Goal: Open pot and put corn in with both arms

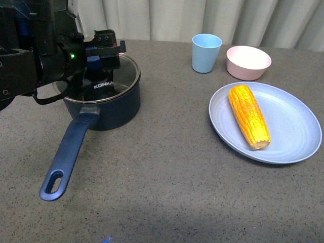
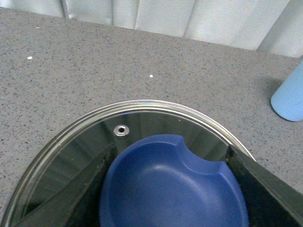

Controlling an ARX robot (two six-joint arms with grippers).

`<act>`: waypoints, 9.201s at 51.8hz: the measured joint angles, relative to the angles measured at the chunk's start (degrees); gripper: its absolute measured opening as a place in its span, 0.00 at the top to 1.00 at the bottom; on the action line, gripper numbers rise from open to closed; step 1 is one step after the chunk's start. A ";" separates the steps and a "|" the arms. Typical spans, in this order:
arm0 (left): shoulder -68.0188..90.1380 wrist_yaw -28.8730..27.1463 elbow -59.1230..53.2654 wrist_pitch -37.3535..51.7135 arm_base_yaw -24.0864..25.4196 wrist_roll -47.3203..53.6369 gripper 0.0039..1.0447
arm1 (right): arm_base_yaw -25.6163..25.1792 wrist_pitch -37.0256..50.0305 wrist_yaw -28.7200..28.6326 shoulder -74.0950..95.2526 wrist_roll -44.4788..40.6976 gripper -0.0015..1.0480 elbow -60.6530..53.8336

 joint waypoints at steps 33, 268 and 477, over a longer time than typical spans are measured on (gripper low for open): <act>-5.18 1.03 -0.96 -2.62 0.68 -3.23 0.41 | 0.00 0.00 0.02 0.00 0.00 0.09 0.00; -106.84 8.46 -54.55 -31.95 13.42 10.34 0.96 | 0.00 0.02 0.02 0.00 0.00 0.09 0.00; -123.03 8.44 -54.55 -48.57 13.38 10.51 0.06 | 31.04 -9.60 -23.87 137.13 27.41 0.88 106.18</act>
